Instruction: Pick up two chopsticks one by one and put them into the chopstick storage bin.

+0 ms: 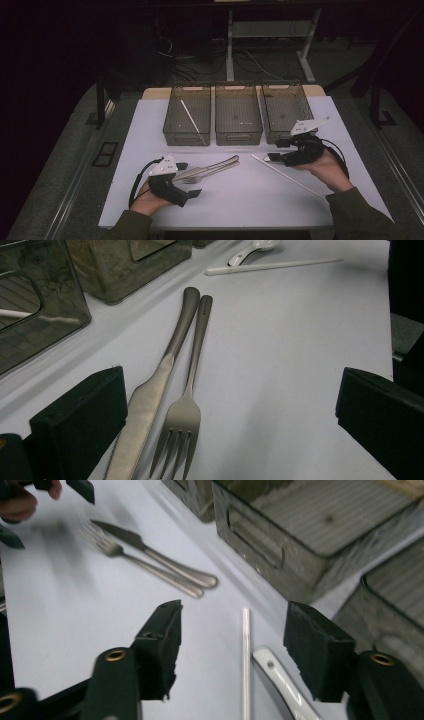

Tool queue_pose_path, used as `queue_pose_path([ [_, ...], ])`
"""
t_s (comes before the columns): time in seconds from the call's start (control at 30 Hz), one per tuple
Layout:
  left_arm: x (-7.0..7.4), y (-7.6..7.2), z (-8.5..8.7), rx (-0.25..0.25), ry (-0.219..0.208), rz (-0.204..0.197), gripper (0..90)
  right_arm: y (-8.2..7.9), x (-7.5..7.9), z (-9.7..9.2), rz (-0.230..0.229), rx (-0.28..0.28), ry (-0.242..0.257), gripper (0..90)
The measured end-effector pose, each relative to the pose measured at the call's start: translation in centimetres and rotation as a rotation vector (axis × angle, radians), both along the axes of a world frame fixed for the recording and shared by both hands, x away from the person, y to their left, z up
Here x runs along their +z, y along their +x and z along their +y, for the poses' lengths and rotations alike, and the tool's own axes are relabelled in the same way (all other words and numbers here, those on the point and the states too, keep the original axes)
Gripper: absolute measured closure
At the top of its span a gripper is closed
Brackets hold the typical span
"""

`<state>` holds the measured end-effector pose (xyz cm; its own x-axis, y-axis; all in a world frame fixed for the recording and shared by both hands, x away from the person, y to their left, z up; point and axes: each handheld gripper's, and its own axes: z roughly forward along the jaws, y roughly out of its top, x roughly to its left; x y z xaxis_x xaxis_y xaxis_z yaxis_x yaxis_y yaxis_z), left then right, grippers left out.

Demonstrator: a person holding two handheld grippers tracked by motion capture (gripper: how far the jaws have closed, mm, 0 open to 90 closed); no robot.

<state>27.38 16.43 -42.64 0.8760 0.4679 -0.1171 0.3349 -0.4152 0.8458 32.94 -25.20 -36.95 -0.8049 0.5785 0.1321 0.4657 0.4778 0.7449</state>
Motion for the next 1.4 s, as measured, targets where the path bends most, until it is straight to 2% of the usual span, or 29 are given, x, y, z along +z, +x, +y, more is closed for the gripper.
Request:
queue_pose_path([
  [0.2, 0.0, 0.0, 0.1, -0.004, 0.003, 0.001, 0.0, -0.6, -1.1, -1.3, 0.037, -0.02, -0.058, 51.4],
  [0.43, 0.0, 0.1, 0.1, -0.006, 0.008, -0.001, 0.0, -1.5, -2.6, -2.0, 0.058, -0.014, -0.133, 64.5],
  [0.57, 0.0, 0.0, 0.1, -0.004, 0.005, 0.0, 0.0, -1.6, -3.4, -2.3, 0.067, -0.009, -0.152, 70.3],
  [0.77, 0.0, 0.0, 0.0, -0.006, 0.006, -0.001, 0.0, -1.6, -5.1, -2.5, 0.109, -0.007, -0.188, 75.0],
  [1.07, 0.0, 0.0, 0.0, -0.008, 0.007, -0.001, 0.0, -1.4, -6.3, -2.4, 0.139, 0.002, -0.232, 81.8],
  [1.17, 0.0, -0.1, 0.0, -0.006, 0.005, -0.002, 0.0, -1.5, -6.6, -2.3, 0.139, 0.006, -0.244, 82.9],
  [1.4, 0.0, 0.0, 0.0, -0.007, 0.013, 0.0, 0.0, -2.3, -6.9, -2.4, 0.083, -0.014, -0.241, 83.8],
])
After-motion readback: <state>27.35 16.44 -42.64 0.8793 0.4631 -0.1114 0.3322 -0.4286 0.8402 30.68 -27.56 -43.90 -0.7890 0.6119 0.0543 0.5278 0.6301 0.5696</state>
